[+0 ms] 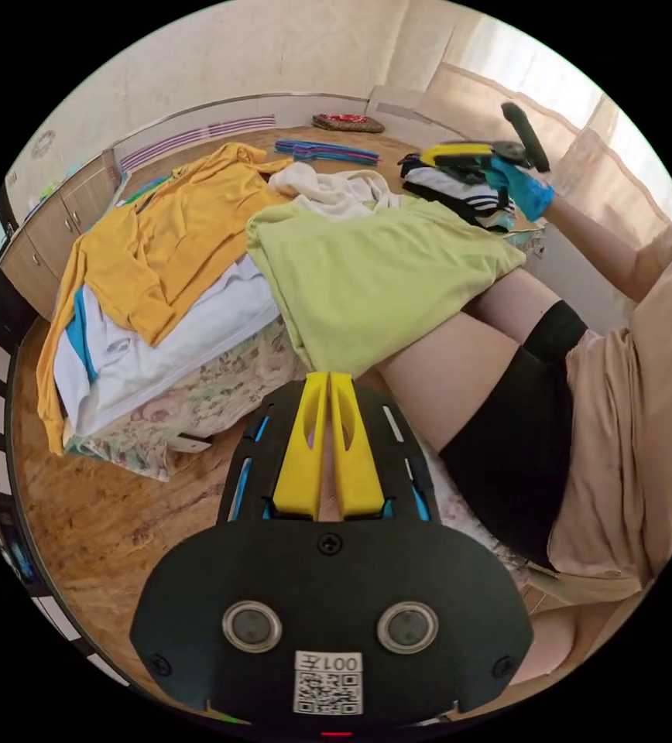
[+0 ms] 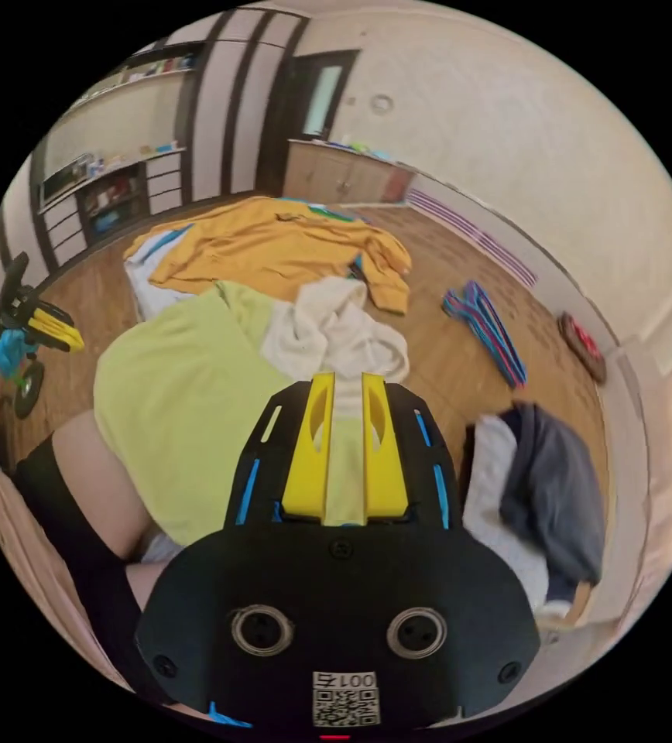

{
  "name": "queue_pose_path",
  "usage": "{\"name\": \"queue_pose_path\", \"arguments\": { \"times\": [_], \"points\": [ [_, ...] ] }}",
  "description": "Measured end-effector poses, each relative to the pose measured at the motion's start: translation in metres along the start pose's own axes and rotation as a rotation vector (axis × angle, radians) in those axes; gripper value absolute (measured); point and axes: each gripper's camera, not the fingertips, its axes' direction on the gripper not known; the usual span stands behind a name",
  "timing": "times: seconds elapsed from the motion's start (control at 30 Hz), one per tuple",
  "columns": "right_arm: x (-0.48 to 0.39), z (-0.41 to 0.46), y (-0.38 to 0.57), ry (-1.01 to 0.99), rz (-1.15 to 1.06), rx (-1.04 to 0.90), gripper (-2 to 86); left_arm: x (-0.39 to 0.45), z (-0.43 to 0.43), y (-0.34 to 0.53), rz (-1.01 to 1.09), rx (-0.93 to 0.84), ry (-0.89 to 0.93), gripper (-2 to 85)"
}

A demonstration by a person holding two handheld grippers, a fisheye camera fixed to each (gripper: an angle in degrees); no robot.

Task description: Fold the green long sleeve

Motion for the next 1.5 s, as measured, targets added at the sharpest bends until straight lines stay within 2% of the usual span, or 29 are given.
{"name": "queue_pose_path", "arguments": {
  "times": [0.13, 0.27, 0.37, 0.5, 0.57, 0.7, 0.83, 0.97, 1.13, 1.33, 1.5],
  "points": [
    [0.041, -0.025, 0.093, -0.044, 0.222, -0.049, 4.4, 0.022, 0.002, -0.069, 0.050, 0.051, 0.015, -1.2],
    [0.059, -0.047, 0.156, -0.080, 0.298, -0.061, 6.0, 0.054, 0.015, -0.142, 0.122, 0.092, 0.080, -1.2],
    [0.077, -0.058, 0.199, -0.171, 0.325, -0.095, 7.3, 0.089, 0.031, -0.205, 0.224, 0.120, 0.163, -1.1],
    [0.112, -0.067, 0.252, -0.371, 0.469, -0.070, 8.5, 0.149, 0.059, -0.290, 0.367, 0.131, 0.200, -0.9],
    [0.121, -0.075, 0.271, -0.375, 0.502, -0.040, 8.8, 0.173, 0.074, -0.326, 0.393, 0.135, 0.210, -0.9],
    [0.139, -0.089, 0.309, -0.417, 0.518, -0.050, 10.6, 0.212, 0.117, -0.398, 0.403, 0.095, 0.232, -0.6],
    [0.158, -0.100, 0.347, -0.484, 0.576, 0.001, 11.8, 0.230, 0.169, -0.452, 0.348, -0.026, 0.186, -0.2],
    [0.169, -0.104, 0.370, -0.539, 0.609, 0.026, 11.8, 0.244, 0.198, -0.484, 0.315, -0.065, 0.231, 1.5],
    [0.177, -0.107, 0.387, -0.576, 0.573, -0.015, 9.5, 0.267, 0.226, -0.516, 0.290, -0.107, 0.164, 6.2],
    [0.181, -0.115, 0.391, -0.670, 0.494, -0.005, 2.3, 0.284, 0.240, -0.535, 0.298, -0.132, 0.153, 2.7],
    [0.172, -0.136, 0.386, -0.532, 0.407, -0.010, 1.2, 0.297, 0.227, -0.543, 0.293, -0.104, 0.076, -1.0]
  ]
}}
